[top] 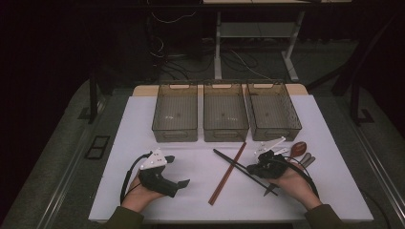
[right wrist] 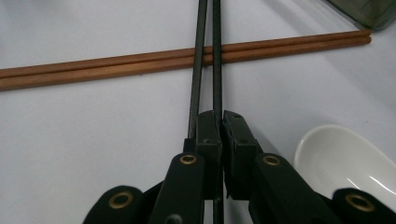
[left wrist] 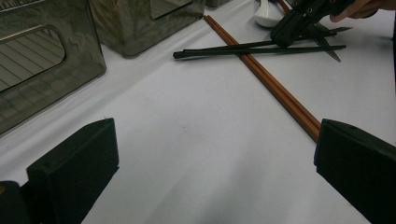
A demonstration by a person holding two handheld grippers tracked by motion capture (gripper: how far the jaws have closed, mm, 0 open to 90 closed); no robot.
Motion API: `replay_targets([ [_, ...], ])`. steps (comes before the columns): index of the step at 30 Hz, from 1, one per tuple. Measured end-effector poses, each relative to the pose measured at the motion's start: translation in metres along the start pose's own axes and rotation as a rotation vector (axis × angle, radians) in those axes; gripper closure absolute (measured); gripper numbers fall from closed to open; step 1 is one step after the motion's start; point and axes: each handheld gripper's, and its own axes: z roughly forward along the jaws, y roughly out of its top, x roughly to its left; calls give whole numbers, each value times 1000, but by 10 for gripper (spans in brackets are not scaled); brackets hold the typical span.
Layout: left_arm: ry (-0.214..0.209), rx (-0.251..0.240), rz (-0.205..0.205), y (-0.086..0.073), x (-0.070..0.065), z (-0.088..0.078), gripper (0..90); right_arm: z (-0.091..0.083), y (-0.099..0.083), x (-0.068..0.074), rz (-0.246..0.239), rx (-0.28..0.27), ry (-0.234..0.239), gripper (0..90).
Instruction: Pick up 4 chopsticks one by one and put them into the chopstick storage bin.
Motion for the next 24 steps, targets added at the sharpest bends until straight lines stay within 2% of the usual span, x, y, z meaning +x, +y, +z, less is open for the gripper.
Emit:
replay_targets([
  [6, 0, 2, 1, 0, 0, 0, 0, -3, 0, -1, 5, -23, -8, 854],
  [20, 0, 3, 6, 0, 0, 0, 0, -13, 1, -4, 31, -71, 15, 854],
  [24, -1, 3, 4, 0, 0, 0, 0, -14, 4, -5, 32, -101, 21, 854],
])
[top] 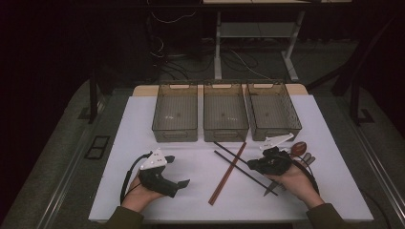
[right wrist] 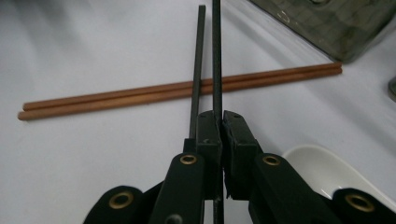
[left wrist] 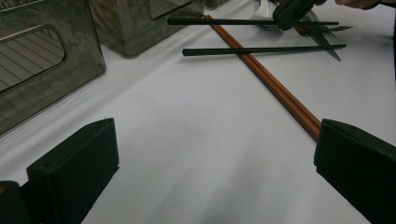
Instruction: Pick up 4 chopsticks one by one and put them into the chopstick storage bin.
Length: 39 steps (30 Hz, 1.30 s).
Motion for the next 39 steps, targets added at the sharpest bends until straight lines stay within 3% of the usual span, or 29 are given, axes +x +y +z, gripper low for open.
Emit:
replay_targets([
  [14, 0, -4, 0, 0, 0, 0, 0, 4, 14, 5, -16, -40, 24, 854],
  [28, -6, -15, -3, 2, 0, 2, 0, -5, 18, 11, -54, -62, 36, 854],
  [39, -1, -16, -12, 0, 1, 0, 0, -15, 25, 14, -55, -83, 54, 854],
])
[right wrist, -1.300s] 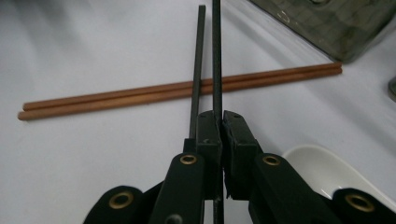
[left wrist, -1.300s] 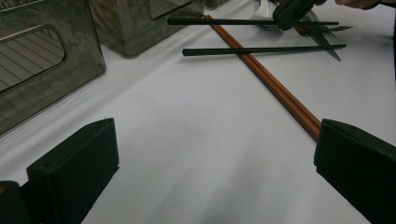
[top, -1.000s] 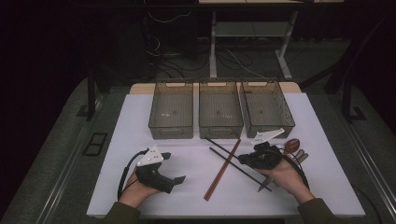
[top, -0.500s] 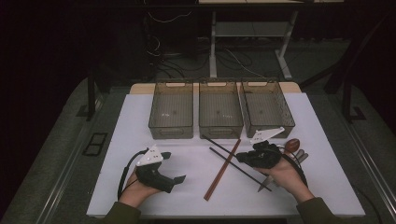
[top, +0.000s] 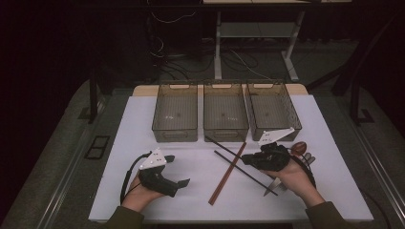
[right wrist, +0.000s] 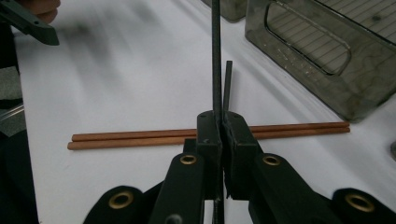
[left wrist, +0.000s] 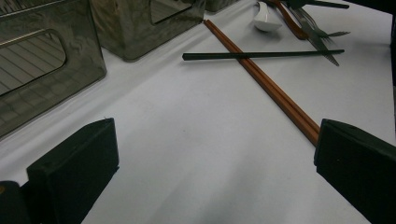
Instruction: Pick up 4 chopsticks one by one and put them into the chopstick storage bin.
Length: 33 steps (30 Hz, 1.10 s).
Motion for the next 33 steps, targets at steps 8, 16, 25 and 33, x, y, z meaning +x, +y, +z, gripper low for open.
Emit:
replay_targets([
  [8, -3, 1, -5, -1, 0, 0, 0, -2, 5, -3, 8, 1, 0, 853],
  [16, -5, 6, 1, -1, 0, 1, 0, -8, 16, -7, 9, -22, -4, 853],
  [25, -5, 0, 6, -2, -1, 1, 0, -12, 28, -12, 27, -38, -9, 854],
  [33, -6, 3, 3, -2, -2, 1, 0, -10, 33, -17, 32, -37, -13, 853],
])
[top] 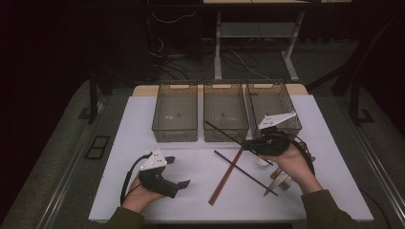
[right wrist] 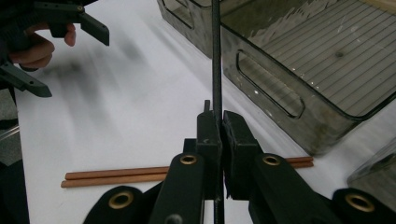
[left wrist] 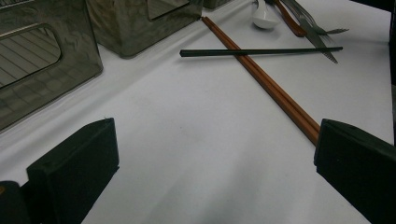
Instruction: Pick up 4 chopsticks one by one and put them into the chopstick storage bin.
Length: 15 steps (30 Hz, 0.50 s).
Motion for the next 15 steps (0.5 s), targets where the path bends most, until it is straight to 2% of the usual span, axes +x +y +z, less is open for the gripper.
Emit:
replay_targets([
  [7, 1, -3, -3, 0, -1, 0, 0, 1, 7, -4, 5, -9, -8, 853],
  [15, -2, -2, -1, 0, -1, 1, 0, 12, 18, -7, 9, -8, -11, 853],
])
